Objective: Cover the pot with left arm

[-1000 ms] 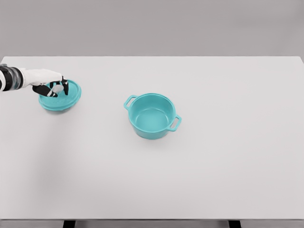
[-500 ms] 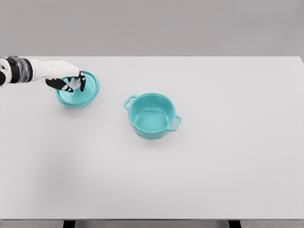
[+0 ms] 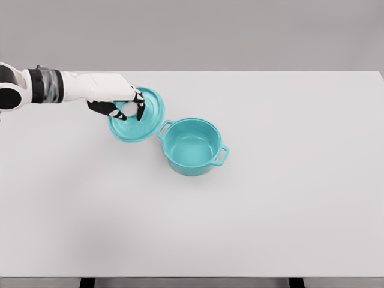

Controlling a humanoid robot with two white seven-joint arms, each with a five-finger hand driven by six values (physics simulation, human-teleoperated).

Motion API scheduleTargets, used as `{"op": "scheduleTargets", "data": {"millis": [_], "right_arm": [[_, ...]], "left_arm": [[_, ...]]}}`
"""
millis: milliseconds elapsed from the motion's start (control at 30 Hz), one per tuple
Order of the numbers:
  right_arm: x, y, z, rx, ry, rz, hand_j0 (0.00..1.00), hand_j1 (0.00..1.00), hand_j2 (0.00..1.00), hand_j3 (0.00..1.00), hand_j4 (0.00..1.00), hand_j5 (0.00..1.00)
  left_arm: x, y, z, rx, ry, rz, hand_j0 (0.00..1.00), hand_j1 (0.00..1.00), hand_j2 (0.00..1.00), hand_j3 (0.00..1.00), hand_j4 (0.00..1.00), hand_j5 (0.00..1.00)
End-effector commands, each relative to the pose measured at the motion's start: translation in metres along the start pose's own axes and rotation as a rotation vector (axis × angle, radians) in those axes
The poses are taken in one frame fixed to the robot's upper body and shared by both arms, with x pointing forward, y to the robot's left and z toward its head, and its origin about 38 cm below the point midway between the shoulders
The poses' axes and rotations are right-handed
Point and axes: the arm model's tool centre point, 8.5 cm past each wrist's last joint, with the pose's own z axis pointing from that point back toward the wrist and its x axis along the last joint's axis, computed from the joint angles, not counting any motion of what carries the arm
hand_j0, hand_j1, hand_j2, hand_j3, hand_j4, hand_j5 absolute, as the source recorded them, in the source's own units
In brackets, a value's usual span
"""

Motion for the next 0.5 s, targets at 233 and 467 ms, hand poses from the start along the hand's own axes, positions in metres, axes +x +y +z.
{"op": "scheduleTargets", "data": {"millis": [233, 467], "right_arm": [[0.001, -0.001, 0.0, -0.001, -0.002, 0.001, 1.0, 1.0, 1.0, 1.0, 1.0, 1.0], [-0.001, 0.0, 0.0, 0.0, 0.002, -0.001, 1.0, 1.0, 1.0, 1.0, 1.0, 1.0]], "left_arm": [[0.04, 0.022, -0.016, 0.05, -0.148, 0.013, 0.43, 0.43, 0.43, 0.43, 0.43, 0.43], [0.053, 0.032, -0.042, 0.069, -0.163, 0.059, 0.44, 0.44, 0.44, 0.44, 0.44, 0.44]]}}
